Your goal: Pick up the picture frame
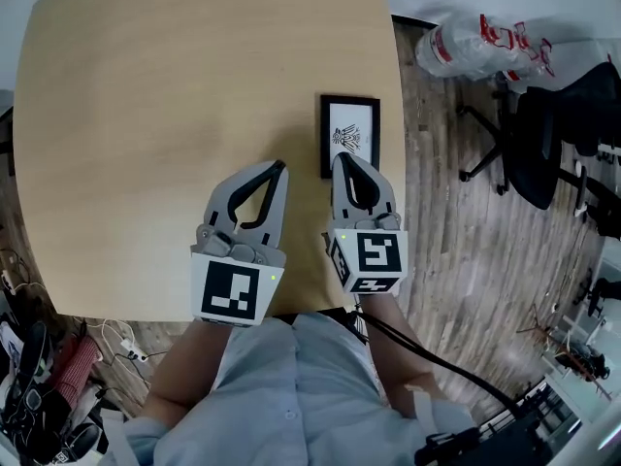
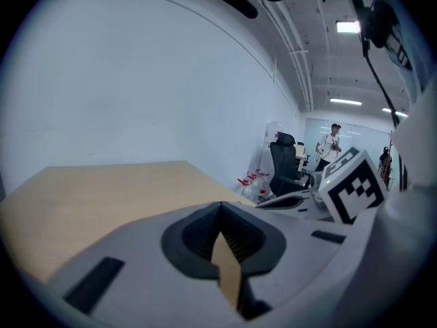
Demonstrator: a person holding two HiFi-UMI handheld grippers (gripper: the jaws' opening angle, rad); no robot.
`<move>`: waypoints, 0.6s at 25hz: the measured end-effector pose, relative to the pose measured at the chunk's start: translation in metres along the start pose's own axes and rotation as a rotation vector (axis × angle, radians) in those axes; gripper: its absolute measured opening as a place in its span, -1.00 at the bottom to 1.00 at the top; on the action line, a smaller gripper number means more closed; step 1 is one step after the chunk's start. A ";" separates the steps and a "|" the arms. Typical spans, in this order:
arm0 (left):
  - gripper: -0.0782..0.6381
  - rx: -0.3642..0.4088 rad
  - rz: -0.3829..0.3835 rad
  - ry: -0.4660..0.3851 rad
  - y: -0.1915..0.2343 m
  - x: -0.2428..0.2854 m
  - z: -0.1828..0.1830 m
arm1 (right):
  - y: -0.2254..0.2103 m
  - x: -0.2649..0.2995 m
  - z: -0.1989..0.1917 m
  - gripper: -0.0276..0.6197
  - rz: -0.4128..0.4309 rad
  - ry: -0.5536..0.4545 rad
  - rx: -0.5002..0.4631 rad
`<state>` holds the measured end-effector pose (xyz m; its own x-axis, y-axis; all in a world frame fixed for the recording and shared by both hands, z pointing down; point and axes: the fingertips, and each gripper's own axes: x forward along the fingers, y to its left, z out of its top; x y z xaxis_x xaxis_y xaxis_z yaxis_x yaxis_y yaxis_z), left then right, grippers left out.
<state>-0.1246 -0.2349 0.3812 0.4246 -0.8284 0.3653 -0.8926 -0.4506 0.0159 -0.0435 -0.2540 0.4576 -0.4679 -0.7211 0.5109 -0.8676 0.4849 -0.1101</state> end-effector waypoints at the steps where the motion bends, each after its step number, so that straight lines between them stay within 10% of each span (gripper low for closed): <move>1: -0.78 0.001 0.002 0.002 0.004 -0.003 -0.001 | 0.001 0.004 -0.002 -0.90 -0.004 0.013 -0.003; 15: -0.78 -0.041 -0.024 0.041 0.030 -0.005 -0.017 | 0.005 0.041 -0.044 -0.64 -0.031 0.291 0.006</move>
<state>-0.1565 -0.2390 0.3952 0.4400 -0.8028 0.4023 -0.8882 -0.4551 0.0632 -0.0590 -0.2593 0.5158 -0.3739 -0.5632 0.7369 -0.8823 0.4609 -0.0954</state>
